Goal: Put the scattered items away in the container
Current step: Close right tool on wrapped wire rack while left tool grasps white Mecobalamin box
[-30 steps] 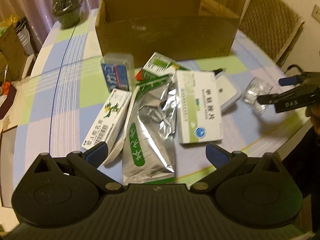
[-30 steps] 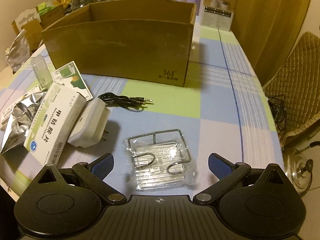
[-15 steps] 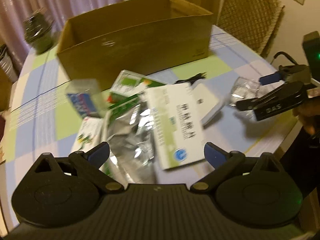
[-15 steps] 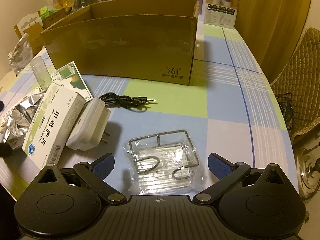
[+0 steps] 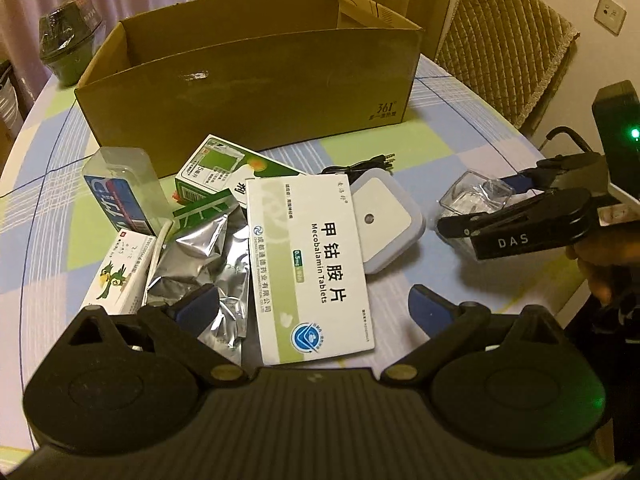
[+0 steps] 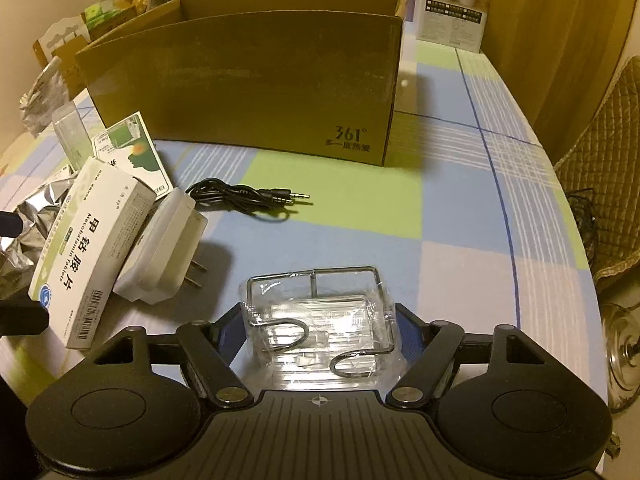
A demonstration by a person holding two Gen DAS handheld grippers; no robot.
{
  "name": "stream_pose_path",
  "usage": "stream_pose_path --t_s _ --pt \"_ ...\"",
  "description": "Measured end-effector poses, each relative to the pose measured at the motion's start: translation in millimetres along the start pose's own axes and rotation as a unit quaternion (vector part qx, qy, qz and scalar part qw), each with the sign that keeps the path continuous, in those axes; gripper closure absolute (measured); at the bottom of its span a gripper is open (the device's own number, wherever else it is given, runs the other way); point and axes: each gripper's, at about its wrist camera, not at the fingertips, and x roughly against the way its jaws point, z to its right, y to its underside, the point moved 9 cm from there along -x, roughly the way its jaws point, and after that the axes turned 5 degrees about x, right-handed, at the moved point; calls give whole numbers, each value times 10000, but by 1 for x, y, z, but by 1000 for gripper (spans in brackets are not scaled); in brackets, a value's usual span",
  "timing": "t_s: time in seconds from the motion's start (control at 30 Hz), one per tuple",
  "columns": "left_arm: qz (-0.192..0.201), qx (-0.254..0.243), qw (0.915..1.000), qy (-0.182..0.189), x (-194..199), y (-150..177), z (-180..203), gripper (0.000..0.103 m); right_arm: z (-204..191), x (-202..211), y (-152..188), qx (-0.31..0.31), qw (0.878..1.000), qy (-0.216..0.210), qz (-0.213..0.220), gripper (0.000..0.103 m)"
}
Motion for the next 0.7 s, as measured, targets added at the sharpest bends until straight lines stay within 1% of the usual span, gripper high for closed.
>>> stream_pose_path --t_s 0.07,0.27,0.3,0.33,0.4,0.47,0.63,0.7 --pt "-11 6 10000 -42 -3 -1 1 4 1 2 0 -4 10000 24 16 33" --pt "17 -100 9997 -221 -15 -6 8 4 7 8 5 -369 9993 103 37 33" --pt "1 -143 9995 -269 -18 -6 9 5 7 9 6 -423 9990 105 45 33" --pt "-23 -201 9992 -350 -21 -5 10 7 7 10 8 -459 9989 111 53 33" --pt "-73 -310 9983 -479 -27 -3 11 17 7 12 10 -498 9987 127 71 33" --pt "-73 -369 9978 -543 -32 -1 11 21 6 13 12 -522 9985 120 84 33" --pt "-139 -428 9965 -700 -40 6 8 28 5 16 12 -552 9983 139 97 33" --pt "-92 -393 9965 -738 -39 6 6 35 4 16 13 -546 9984 149 90 33"
